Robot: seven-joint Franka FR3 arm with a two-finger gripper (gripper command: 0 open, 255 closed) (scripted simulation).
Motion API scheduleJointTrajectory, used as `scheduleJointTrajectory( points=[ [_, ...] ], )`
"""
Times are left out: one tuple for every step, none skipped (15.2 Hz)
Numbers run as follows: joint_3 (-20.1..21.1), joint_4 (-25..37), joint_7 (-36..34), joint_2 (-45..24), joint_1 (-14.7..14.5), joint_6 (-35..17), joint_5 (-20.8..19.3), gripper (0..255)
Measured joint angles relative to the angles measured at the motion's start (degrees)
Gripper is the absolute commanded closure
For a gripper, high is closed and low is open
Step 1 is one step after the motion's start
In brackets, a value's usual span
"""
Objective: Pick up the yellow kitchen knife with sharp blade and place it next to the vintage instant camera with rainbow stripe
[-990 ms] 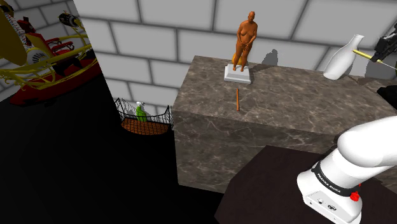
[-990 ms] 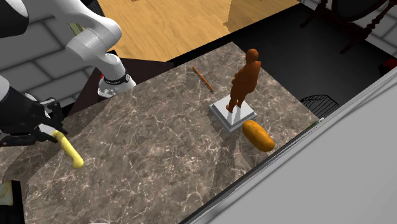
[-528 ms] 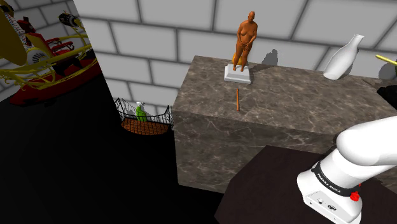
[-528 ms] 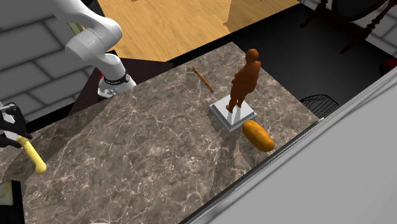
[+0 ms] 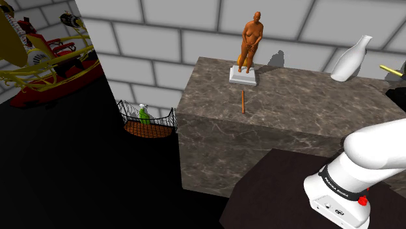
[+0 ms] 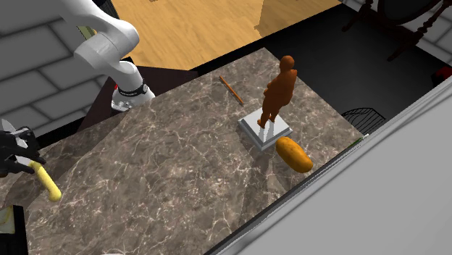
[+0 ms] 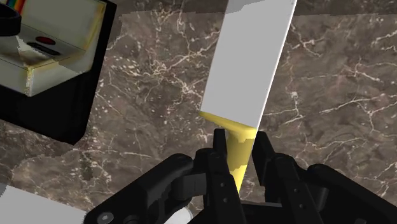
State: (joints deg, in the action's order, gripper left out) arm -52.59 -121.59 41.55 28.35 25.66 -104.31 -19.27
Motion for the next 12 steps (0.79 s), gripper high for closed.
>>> scheduleJointTrajectory(
  points=[
    [-0.1,-0.7,0.0,0.1,0.1,-0.6,-0.2,255],
    [-0.4,-1.3,0.0,0.1,0.1,-1.3,-0.3,255],
    [-0.6,-2.1,0.0,0.1,0.2,-2.0,-0.5,255],
    [-0.9,-2.6,0.0,-0.1,0.1,-2.8,-0.5,255],
    [-1.2,-3.3,0.0,-0.1,0.1,-3.5,-0.6,255],
    [-1.5,-3.8,0.0,-0.3,0.0,-4.2,-0.6,255],
    [-1.9,-4.6,0.1,-0.4,0.1,-5.2,-0.8,255],
    [-2.5,-5.1,0.3,-0.8,-0.2,-6.1,-0.7,255],
    [-2.6,-6.0,0.2,-0.7,0.0,-6.9,-1.0,255],
    [-3.0,-6.5,0.3,-0.9,-0.1,-7.6,-1.0,255],
    [-3.6,-7.0,0.4,-1.3,-0.4,-8.6,-0.9,255],
    [-3.8,-7.6,0.3,-1.5,-0.4,-9.3,-1.0,255]
  ],
)
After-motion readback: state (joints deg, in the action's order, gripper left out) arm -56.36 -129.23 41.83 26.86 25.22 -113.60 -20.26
